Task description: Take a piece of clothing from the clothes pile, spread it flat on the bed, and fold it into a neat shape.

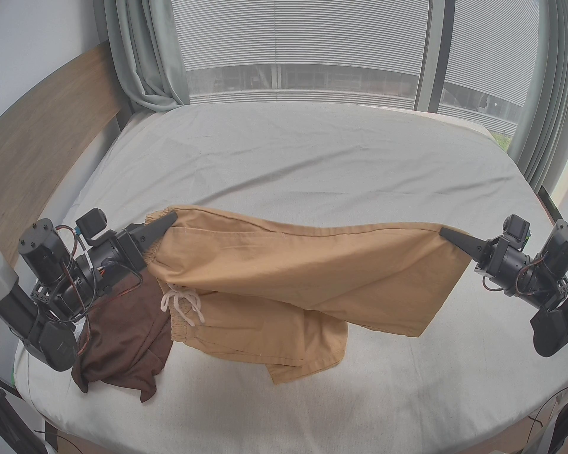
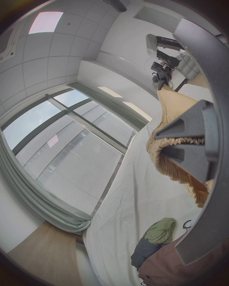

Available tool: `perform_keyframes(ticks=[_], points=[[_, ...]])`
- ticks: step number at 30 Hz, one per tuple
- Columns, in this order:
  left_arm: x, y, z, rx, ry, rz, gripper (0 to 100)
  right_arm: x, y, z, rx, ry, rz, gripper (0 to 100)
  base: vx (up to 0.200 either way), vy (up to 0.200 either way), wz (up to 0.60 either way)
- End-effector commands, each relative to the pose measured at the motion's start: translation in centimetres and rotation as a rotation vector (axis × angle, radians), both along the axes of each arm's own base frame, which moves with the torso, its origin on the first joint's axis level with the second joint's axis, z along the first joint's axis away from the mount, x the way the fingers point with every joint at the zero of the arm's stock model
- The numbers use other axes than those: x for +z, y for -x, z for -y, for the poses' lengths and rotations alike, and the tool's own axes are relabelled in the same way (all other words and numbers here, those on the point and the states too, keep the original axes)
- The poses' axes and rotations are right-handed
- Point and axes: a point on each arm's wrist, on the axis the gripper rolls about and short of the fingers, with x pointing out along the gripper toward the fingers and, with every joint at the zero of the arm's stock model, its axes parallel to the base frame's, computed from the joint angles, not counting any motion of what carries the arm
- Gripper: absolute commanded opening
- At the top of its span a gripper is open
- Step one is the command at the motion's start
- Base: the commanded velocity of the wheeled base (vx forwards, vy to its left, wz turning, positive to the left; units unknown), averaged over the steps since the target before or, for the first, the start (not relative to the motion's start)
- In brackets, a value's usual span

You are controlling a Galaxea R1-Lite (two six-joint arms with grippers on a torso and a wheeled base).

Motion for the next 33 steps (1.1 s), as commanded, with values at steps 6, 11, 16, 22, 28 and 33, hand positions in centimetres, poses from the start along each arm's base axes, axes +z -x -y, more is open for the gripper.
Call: perform_keyframes(ticks=[6, 11, 16, 22, 28, 33], points=[[1.6, 0.4, 0.2, -0.001, 0.065, 0.017, 0, -0.1, -0.1, 0.5, -0.017, 0.001, -0.004, 0, 0.0, 0.0, 0.0], [2.1, 0.6, 0.3, 0.007, 0.102, 0.011, 0, -0.3, -0.5, 0.9, -0.033, 0.001, -0.008, 0, 0.0, 0.0, 0.0], [2.4, 0.5, 0.7, 0.028, 0.132, 0.008, 0, -0.3, -0.7, 1.1, -0.042, 0.001, -0.005, 0, 0.0, 0.0, 0.0], [2.4, 0.5, 0.8, 0.037, 0.146, 0.0, 0, -0.2, -0.9, 1.2, -0.046, 0.001, -0.001, 0, 0.0, 0.0, 0.0], [2.4, 0.5, 0.9, 0.068, 0.157, 0.0, 0, 0.1, -1.1, 1.5, -0.063, -0.001, 0.015, 0, 0.0, 0.0, 0.0], [2.4, 0.5, 0.9, 0.067, 0.158, -0.001, 0, 0.1, -1.1, 1.5, -0.065, -0.001, 0.013, 0, 0.0, 0.0, 0.0]])
